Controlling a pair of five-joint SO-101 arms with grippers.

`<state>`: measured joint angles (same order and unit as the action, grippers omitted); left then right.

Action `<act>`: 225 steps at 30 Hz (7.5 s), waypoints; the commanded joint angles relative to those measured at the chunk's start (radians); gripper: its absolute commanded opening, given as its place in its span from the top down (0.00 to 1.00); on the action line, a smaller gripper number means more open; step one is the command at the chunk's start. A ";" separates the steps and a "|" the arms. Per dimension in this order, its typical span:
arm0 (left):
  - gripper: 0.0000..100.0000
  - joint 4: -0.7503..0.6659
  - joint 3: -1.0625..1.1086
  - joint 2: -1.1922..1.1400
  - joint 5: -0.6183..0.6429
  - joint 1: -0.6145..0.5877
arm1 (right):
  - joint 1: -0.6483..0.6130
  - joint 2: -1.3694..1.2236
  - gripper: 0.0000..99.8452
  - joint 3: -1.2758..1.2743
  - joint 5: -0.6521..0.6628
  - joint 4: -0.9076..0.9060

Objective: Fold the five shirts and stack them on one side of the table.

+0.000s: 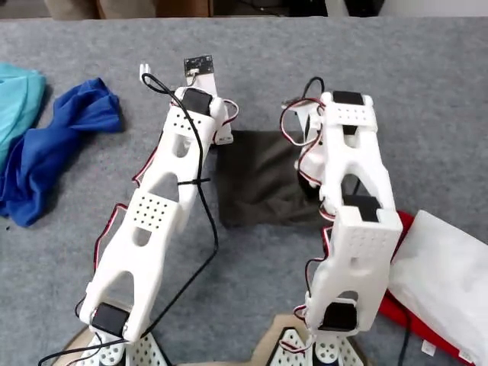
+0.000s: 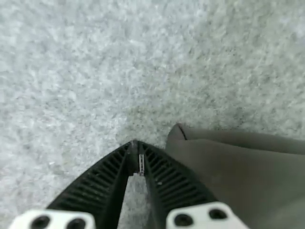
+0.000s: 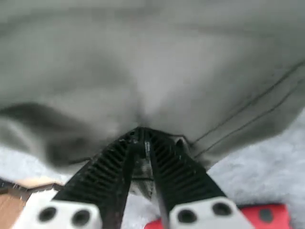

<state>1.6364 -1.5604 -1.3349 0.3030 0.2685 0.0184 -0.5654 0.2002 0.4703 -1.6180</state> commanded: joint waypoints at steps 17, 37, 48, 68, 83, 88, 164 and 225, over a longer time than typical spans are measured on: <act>0.98 -0.011 -0.035 0.004 -0.083 0.071 | 0.177 0.443 0.99 -0.539 0.147 0.094; 0.77 0.120 -0.023 0.266 -0.083 0.006 | 0.142 0.490 0.98 -0.231 -0.107 -0.057; 0.78 0.028 0.293 0.318 0.009 -0.003 | 0.058 0.503 0.89 -0.380 -0.210 0.101; 0.78 -0.121 0.316 0.179 -0.021 0.028 | 0.071 0.389 0.72 -0.631 -0.285 0.457; 0.98 -0.133 0.316 0.171 -0.018 0.003 | 0.048 0.162 0.91 -0.450 -0.276 0.328; 0.98 -0.133 0.316 0.170 -0.018 -0.002 | 0.051 0.162 0.98 -0.450 -0.279 0.327; 0.98 -0.508 0.304 0.403 0.083 0.763 | 1.443 0.993 1.00 -0.501 0.397 0.285; 0.97 0.120 0.439 0.725 -0.815 -1.312 | -0.104 0.989 0.99 -0.552 -0.018 -0.167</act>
<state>1.7499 -1.1216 -0.6322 -0.4549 -0.9467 -0.0261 0.4565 -0.3644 0.4657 -1.7683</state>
